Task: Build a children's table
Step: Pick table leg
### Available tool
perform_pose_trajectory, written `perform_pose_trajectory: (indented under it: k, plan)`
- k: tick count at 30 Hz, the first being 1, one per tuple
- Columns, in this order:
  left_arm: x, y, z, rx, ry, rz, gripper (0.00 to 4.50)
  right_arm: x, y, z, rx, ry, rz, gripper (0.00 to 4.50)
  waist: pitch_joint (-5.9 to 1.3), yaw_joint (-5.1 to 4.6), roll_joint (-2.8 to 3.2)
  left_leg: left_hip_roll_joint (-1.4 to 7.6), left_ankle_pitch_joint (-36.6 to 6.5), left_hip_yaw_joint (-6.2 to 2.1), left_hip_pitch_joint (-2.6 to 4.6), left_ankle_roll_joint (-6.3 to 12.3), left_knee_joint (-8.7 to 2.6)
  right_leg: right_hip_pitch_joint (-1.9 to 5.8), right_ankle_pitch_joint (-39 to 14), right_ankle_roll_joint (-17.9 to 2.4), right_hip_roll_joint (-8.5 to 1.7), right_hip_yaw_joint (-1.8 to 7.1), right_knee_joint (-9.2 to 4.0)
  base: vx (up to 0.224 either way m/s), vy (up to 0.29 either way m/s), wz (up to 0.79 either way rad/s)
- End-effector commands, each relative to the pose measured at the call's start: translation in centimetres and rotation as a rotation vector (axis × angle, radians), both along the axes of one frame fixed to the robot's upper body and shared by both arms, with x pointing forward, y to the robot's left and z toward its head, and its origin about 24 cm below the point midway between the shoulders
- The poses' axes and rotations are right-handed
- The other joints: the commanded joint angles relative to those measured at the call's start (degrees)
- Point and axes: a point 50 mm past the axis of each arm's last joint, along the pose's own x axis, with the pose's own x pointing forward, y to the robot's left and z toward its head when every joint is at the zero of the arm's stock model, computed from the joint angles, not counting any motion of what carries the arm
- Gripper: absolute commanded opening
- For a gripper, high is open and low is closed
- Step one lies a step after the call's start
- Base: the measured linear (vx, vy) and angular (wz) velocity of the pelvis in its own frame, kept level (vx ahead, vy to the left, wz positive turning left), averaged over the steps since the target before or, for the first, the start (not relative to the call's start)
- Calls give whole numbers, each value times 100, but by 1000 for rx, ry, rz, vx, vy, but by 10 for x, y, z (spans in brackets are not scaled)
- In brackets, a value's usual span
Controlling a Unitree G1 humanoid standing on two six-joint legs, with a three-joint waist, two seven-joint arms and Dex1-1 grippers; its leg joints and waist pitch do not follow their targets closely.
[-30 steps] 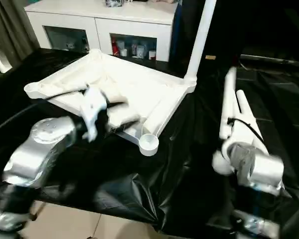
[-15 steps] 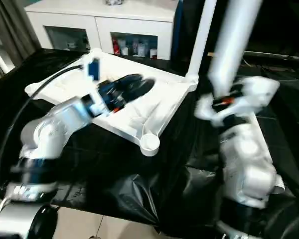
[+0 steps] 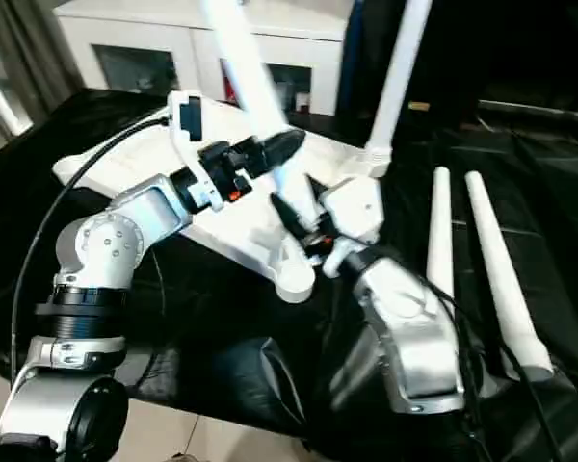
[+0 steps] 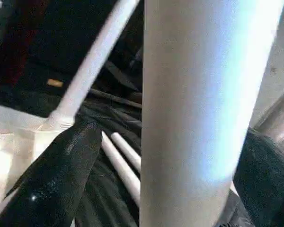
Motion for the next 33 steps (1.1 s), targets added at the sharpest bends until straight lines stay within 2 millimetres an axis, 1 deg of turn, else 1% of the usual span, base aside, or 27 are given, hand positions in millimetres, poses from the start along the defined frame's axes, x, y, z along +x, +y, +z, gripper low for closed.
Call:
perform_pose_trajectory:
  k: [1, 2, 3, 4, 5, 6, 7, 8, 9, 11, 12, 13, 14, 17, 20, 22, 24, 27, 33]
  plan:
    - [4, 1, -1, -9, 41, 38, 415, 4, -1, 0, -53, -33, -46, 190, -414, 6, -89, 150, -491, -71, 76, 398, -331, 318, -491, -1217, -245, 247, -379, 0, 0, 0]
    - [4, 1, 0, -13, 45, 54, 415, 6, -1, 0, -59, -34, -57, 190, -417, 8, -115, 144, -469, -66, 69, 409, -327, 330, -439, -1224, -244, 247, -375, 0, 0, 0]
    - [5, 1, 1, -15, 46, 60, 411, 6, -1, -1, -60, -34, -60, 190, -422, 21, -105, 149, -459, -71, 72, 413, -325, 336, -416, -1229, -253, 250, -363, 0, 0, 0]
    - [6, 2, 2, -35, 61, 92, 380, 8, 3, -2, -80, -34, -62, 190, -418, 17, -125, 151, -459, -70, 65, 425, -326, 341, -389, -1232, -255, 250, -361, 0, 0, 0]
    - [6, 2, 3, -37, 63, 100, 374, 8, 4, -2, -87, -34, -56, 190, -418, 16, -138, 148, -455, -73, 61, 439, -323, 347, -376, -1246, -256, 245, -354, 0, 0, 0]
    - [6, 2, 3, -41, 70, 118, 374, 8, 9, -4, -124, -48, -41, 190, -412, 20, -155, 150, -472, -69, 57, 449, -321, 349, -424, -1213, -258, 247, -365, 0, 0, 0]
    - [6, 2, 3, -41, 72, 120, 372, 8, 10, -4, -131, -51, -40, 190, -413, 25, -148, 155, -469, -74, 58, 438, -322, 346, -431, -1201, -264, 247, -360, 0, 0, 0]
    - [6, 1, 0, -26, 87, 139, 348, 10, 11, -5, -127, -50, -53, 190, -412, 24, -154, 155, -480, -72, 63, 446, -322, 344, -431, -1176, -260, 249, -365, 0, 0, 0]
    - [6, 1, 0, -26, 87, 139, 335, 10, 11, -5, -127, -50, -53, 190, -412, 18, -157, 157, -477, -74, 61, 447, -324, 343, -408, -1176, -258, 250, -358, 0, 0, 0]
    - [5, -2, -4, -6, 110, 159, 331, 13, 13, -3, -121, -55, -72, 190, -407, 9, -161, 158, -539, -75, 70, 426, -329, 334, -475, -1194, -256, 246, -369, 0, 0, 0]
    - [5, -3, -4, -14, 112, 157, 319, 14, 13, -2, -124, -61, -73, 189, -402, 17, -167, 157, -547, -73, 67, 418, -329, 340, -504, -1171, -260, 251, -373, 0, 0, 0]
    - [5, -3, -4, -16, 114, 156, 319, 14, 13, -2, -124, -62, -75, 189, -405, 19, -171, 157, -538, -73, 64, 416, -328, 345, -497, -1162, -259, 252, -370, 0, 0, 0]
    - [6, -3, -4, -11, 115, 168, 290, 15, 13, -2, -122, -62, -86, 189, -407, 21, -161, 159, -532, -74, 72, 420, -325, 337, -462, -1150, -255, 254, -366, 0, 0, 0]
    - [7, -2, -4, 3, 118, 183, 281, 17, 12, -2, -116, -65, -109, 189, -413, 24, -162, 155, -491, -76, 67, 428, -324, 342, -361, -1167, -255, 252, -354, 0, 0, 0]
    - [8, -2, -5, 7, 133, 202, 245, 18, 13, -2, -124, -72, -115, 189, -415, 21, -157, 152, -477, -76, 68, 431, -319, 346, -282, -1181, -250, 251, -348, 0, 0, 0]
    - [8, -3, -5, 9, 137, 207, 235, 19, 14, -2, -126, -74, -118, 189, -417, 20, -173, 150, -475, -72, 67, 445, -316, 352, -258, -1196, -253, 252, -348, 0, 0, 0]
    - [8, -3, -5, 6, 138, 202, 228, 19, 14, -2, -125, -75, -120, 189, -417, 25, -168, 148, -467, -73, 63, 461, -314, 352, -267, -1197, -253, 251, -347, 0, 0, 0]
    - [6, -4, -5, 2, 133, 190, 199, 19, 15, -2, -124, -75, -120, 189, -414, 26, -162, 153, -514, -75, 72, 449, -318, 345, -308, -1199, -252, 249, -352, 0, 0, 0]
    - [6, -4, -4, 8, 125, 194, 190, 20, 16, -4, -124, -76, -118, 189, -414, 28, -160, 152, -516, -76, 70, 438, -319, 350, -288, -1199, -254, 249, -347, 0, 0, 0]
